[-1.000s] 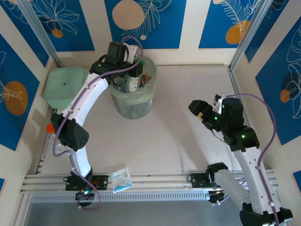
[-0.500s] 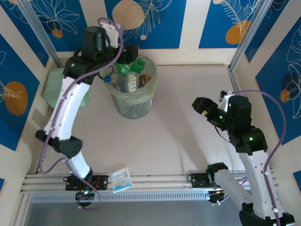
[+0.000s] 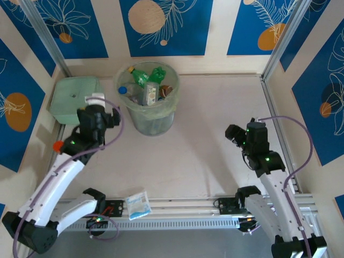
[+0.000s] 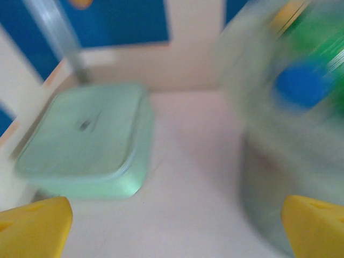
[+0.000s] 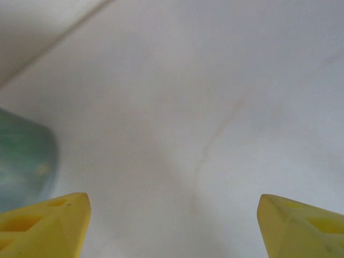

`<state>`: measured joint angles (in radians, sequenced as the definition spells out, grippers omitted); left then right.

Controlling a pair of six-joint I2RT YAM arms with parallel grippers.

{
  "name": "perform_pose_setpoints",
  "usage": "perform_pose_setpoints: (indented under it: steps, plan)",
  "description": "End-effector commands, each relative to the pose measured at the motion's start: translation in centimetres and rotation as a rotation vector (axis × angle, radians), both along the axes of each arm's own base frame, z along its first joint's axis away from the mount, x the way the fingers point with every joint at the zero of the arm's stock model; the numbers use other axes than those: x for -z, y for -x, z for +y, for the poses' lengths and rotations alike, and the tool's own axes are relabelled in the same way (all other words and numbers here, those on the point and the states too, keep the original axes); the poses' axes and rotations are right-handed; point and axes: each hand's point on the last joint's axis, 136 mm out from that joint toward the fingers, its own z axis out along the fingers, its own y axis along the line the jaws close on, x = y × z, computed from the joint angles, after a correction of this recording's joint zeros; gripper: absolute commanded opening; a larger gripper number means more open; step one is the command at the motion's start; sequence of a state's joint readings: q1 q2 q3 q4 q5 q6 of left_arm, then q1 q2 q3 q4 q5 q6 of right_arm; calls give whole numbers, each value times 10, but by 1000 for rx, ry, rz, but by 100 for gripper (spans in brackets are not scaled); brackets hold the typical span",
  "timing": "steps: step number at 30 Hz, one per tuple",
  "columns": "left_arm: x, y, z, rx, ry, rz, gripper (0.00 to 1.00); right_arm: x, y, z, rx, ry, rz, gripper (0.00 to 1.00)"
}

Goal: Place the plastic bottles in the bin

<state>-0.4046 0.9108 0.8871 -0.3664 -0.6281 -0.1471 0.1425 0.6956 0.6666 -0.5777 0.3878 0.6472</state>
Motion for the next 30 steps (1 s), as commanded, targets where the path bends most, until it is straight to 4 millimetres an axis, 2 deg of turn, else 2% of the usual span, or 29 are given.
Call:
perform_pose_setpoints:
  steps: [1,3,6,13,17,20,24,26,27,29,30]
  plan:
    - [22,10,51,-252,-85,-136,99,-10,-27,-25,96,134,-113,81]
    - [41,16,65,-309,-77,-160,99,4,-35,-36,142,213,-81,81]
    - [64,16,76,-341,-95,-95,99,15,-47,-49,183,323,-92,82]
    - [110,-16,69,-269,-65,-47,99,50,-67,-54,153,479,-144,82]
    - [133,-33,63,-227,-60,-62,99,63,-84,-43,59,472,-171,81]
    - [148,-42,61,-227,-34,-89,99,59,-102,-27,-45,417,-257,80]
    - [148,-58,56,-189,-82,-133,99,55,-125,-6,-178,417,-340,81]
    - [154,-63,60,-201,-86,-159,99,66,-134,2,-238,415,-357,82]
    - [155,-67,55,-174,-75,-142,99,77,-137,6,-273,399,-358,82]
    - [162,-77,46,-113,-78,-86,99,81,-143,10,-294,399,-374,85]
    - [164,-82,41,-78,-81,-74,99,85,-141,7,-306,366,-318,85]
